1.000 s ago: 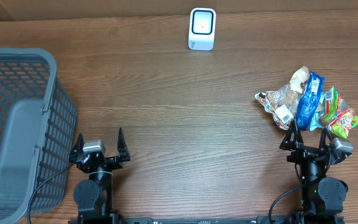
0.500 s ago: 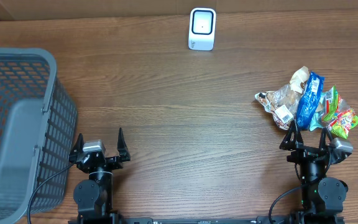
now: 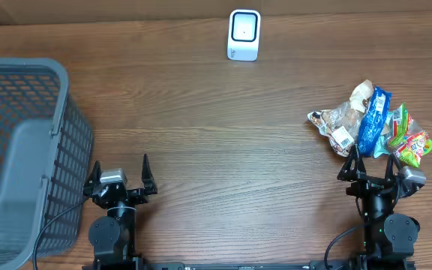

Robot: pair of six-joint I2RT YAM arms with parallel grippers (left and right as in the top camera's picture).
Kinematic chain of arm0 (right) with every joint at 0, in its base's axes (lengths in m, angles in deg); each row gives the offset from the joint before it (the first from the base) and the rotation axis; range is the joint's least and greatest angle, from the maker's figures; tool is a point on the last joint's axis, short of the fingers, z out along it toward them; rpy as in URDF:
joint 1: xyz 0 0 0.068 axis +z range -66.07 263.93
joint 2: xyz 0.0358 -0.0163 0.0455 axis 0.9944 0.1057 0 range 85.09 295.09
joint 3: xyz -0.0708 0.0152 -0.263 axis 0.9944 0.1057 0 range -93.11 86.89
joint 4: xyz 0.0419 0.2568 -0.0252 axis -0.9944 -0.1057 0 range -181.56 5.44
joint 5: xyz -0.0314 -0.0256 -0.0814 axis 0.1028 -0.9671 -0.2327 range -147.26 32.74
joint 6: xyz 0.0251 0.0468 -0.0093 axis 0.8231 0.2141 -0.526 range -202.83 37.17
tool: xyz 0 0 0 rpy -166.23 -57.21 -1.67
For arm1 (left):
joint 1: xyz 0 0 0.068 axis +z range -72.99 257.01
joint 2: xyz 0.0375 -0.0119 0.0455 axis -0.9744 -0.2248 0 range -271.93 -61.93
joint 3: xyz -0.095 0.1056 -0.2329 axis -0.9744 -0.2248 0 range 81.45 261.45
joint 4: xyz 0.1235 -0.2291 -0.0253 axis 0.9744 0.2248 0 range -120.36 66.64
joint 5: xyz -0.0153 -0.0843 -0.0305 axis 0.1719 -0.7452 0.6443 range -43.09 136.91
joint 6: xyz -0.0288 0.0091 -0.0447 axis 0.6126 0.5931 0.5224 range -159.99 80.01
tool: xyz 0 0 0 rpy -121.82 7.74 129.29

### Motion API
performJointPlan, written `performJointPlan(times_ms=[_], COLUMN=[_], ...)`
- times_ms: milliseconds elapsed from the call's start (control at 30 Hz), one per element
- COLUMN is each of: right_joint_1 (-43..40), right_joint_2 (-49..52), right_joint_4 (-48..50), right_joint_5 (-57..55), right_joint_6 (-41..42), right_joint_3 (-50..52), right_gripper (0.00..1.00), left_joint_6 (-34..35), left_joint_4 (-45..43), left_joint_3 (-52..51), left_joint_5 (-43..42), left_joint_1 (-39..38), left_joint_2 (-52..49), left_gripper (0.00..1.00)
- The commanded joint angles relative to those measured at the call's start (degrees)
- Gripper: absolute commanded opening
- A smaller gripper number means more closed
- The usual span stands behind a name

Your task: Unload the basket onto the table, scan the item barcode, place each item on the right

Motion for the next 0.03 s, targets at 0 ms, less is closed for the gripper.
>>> performJointPlan(times_ms=[0], right_joint_1=[0.33], right_joint_2=[-0.42], right_joint_4=[0.31], right_joint_5=[-0.13], right_joint_6=[-0.15], right_joint_3=[0.59], right_gripper=[1.00], left_joint_6=[-1.51], left_joint_4=[-0.13], left_joint_3=[-0.22], left_joint_5=[0.15], left_joint_1=[-0.17], left_joint_2=[0.66], left_gripper=[1.00])
